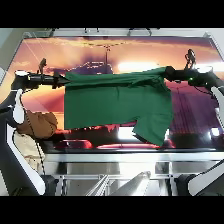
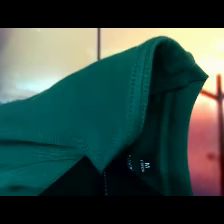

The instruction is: Fold the shirts.

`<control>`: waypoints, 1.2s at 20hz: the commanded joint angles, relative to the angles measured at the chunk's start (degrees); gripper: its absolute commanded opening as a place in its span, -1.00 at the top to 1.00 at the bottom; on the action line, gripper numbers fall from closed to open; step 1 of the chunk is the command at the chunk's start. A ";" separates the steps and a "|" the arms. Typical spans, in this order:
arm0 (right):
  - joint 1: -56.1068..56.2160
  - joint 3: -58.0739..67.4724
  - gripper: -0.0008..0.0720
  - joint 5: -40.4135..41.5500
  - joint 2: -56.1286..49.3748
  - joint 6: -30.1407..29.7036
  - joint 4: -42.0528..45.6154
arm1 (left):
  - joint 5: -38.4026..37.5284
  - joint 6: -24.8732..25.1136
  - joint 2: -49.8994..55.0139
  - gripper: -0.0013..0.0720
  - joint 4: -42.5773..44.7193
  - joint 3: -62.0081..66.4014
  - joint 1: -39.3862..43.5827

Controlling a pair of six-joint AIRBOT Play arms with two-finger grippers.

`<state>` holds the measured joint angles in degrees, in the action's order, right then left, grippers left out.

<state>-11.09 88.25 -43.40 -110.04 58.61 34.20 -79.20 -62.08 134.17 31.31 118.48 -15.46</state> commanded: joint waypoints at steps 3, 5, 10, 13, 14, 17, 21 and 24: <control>-0.24 0.00 0.81 -3.91 -0.52 -0.15 6.80 | -1.88 -0.11 0.02 0.92 9.60 0.63 3.30; -0.96 0.02 0.14 -6.91 -0.39 -0.13 8.92 | -2.56 -0.81 -0.66 0.55 9.49 0.63 3.30; -8.87 0.02 0.14 -20.72 4.63 4.15 9.94 | -3.61 -1.79 -8.15 0.03 9.73 0.61 0.33; -15.08 -1.05 0.14 -33.48 9.35 9.25 15.69 | -7.02 -4.87 -14.27 0.03 9.75 0.57 -3.67; -16.44 -3.19 0.14 -37.00 11.23 10.12 17.18 | -9.16 -5.20 -15.82 0.03 9.73 0.48 -4.79; -18.47 -17.86 0.14 -37.75 20.35 12.33 17.90 | -12.96 -5.99 -21.11 0.03 9.79 -7.45 -5.86; -17.66 -40.98 -0.23 -28.96 31.56 14.93 17.66 | -13.90 -5.97 -26.49 0.03 13.57 -23.41 -3.91; -14.25 -53.16 -0.23 -20.26 33.18 12.44 13.51 | -11.23 -6.82 -29.38 0.03 19.34 -31.12 -1.62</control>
<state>-27.44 47.18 -71.11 -80.18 72.25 50.83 -91.68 -67.99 107.90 45.36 95.09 -18.61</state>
